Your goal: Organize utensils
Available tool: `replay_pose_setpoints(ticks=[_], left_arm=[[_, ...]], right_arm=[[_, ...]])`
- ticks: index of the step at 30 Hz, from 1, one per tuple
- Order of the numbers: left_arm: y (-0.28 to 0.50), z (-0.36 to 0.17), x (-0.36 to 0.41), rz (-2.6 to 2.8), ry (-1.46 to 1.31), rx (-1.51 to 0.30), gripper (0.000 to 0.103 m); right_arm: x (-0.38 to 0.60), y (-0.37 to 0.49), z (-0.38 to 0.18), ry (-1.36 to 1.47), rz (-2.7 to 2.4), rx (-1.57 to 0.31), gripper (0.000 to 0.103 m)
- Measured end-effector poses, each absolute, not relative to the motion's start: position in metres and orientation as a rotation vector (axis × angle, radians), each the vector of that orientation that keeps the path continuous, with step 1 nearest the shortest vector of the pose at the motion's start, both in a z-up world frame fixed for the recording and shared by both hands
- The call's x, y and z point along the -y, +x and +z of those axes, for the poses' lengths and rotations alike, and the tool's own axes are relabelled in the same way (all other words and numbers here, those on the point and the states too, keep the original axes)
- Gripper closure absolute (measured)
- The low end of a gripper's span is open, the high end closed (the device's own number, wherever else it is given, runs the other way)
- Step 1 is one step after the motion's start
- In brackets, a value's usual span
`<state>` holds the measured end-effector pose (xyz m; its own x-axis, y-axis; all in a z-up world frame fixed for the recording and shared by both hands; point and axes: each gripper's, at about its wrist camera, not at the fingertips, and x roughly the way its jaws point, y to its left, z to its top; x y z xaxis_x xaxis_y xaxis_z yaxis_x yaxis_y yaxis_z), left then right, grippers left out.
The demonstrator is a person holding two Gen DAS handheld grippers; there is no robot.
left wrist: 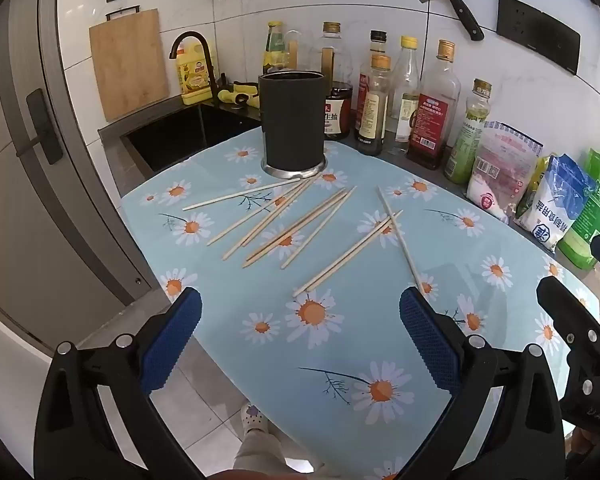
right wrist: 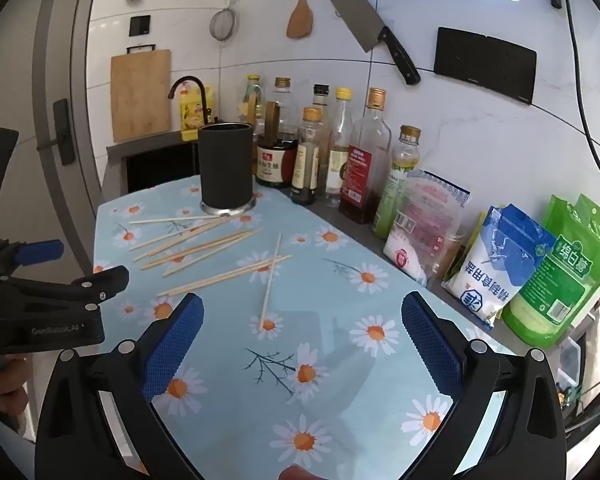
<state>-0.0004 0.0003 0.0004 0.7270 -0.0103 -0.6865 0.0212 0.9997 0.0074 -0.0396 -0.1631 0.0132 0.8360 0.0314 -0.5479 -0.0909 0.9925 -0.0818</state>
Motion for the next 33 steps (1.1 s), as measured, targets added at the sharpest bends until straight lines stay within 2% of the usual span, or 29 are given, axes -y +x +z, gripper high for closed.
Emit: replay_pose_setpoints(ticks=[33], left_arm=[[-0.0025, -0.0027, -0.0079, 0.010, 0.024, -0.770, 0.006]], right_arm=[[0.1586, -0.0383, 0.0090, -0.112, 0.099, -0.592, 0.008]])
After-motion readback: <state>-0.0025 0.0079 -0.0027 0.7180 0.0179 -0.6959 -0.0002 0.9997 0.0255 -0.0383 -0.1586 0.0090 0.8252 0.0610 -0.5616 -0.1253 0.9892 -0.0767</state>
